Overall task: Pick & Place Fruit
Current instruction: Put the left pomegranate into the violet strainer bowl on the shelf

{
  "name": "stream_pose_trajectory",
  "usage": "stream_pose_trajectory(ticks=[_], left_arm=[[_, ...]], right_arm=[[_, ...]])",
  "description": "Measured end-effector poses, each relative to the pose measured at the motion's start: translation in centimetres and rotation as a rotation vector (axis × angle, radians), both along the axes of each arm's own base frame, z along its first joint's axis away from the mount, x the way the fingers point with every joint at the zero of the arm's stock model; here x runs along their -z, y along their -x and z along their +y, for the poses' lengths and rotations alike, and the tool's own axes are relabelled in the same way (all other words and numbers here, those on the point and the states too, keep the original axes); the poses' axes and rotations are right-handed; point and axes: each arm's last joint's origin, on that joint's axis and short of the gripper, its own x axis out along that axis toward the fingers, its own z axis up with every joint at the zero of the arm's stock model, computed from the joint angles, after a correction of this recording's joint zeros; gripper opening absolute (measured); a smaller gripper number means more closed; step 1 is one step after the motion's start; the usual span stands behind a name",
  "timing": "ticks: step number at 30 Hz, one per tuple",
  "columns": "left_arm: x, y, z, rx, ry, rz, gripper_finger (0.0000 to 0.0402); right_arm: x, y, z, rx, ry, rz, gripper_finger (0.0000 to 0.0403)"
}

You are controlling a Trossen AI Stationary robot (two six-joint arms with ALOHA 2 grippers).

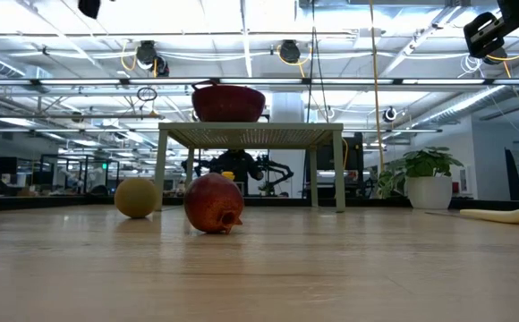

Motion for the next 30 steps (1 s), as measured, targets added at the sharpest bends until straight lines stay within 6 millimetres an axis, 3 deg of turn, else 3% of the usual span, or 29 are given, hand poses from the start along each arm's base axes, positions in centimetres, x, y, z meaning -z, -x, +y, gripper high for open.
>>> stream_pose_trajectory(ticks=[7,12,16,21,30], left_arm=[[-2.1,-1.5,3.2,-0.057,0.165,-0.243,0.02],[-3.4,-2.7,6.1,-0.017,0.18,-0.353,0.0211],[-5.0,-3.6,8.7,-0.041,0.112,-0.316,0.0229],[-7.6,-4.5,12.2,-0.092,0.035,-0.114,0.0225],[-11.7,-3.4,17.6,-0.178,0.069,0.193,0.0201]], right_arm=[[0.0,0.0,0.0,-0.001,0.0,0.0,0.0],[0.0,0.0,0.0,-0.001,0.0,0.0,0.0],[0.0,0.0,0.0,-0.001,0.0,0.0,0.0],[0.0,0.0,0.0,-0.001,0.0,0.0,0.0],[0.0,0.0,0.0,-0.001,0.001,0.0,0.0]])
